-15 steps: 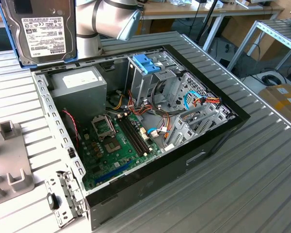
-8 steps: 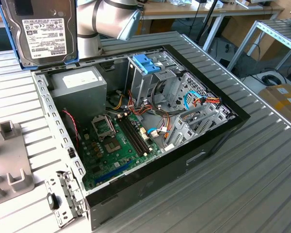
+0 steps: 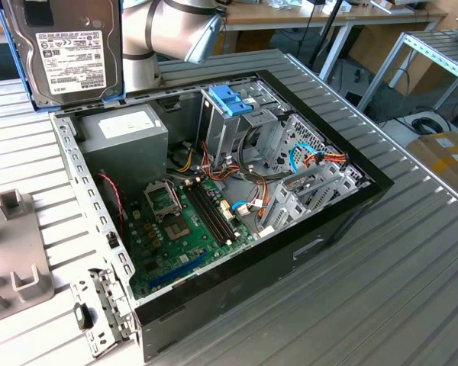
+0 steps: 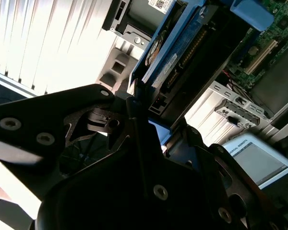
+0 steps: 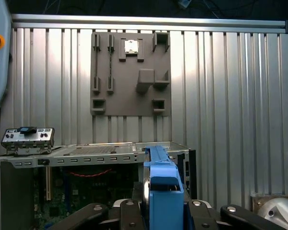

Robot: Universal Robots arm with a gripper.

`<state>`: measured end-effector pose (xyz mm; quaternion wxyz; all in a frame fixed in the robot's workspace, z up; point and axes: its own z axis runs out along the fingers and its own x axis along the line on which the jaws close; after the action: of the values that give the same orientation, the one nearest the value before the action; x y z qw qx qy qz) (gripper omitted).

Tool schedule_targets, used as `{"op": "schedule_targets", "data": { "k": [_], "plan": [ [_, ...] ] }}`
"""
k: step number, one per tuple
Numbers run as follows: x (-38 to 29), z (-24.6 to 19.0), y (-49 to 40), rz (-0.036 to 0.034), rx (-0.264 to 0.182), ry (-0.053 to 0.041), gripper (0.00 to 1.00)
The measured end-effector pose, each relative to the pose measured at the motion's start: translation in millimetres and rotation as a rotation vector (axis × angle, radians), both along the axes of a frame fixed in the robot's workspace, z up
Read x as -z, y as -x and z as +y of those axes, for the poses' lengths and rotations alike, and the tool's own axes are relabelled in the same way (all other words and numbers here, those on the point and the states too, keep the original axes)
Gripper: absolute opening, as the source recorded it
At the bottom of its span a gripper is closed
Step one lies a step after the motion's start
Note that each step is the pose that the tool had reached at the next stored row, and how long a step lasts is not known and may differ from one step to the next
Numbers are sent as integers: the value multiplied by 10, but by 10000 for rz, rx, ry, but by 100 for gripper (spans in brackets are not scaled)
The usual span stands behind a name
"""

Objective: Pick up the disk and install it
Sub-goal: 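Pick up the disk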

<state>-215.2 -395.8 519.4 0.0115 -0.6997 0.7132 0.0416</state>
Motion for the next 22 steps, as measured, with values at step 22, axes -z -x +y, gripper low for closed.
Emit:
{"op": "schedule_targets", "data": {
  "k": [22],
  "plan": [
    [0, -154, 0, 0, 0, 0, 37]
  ]
}}
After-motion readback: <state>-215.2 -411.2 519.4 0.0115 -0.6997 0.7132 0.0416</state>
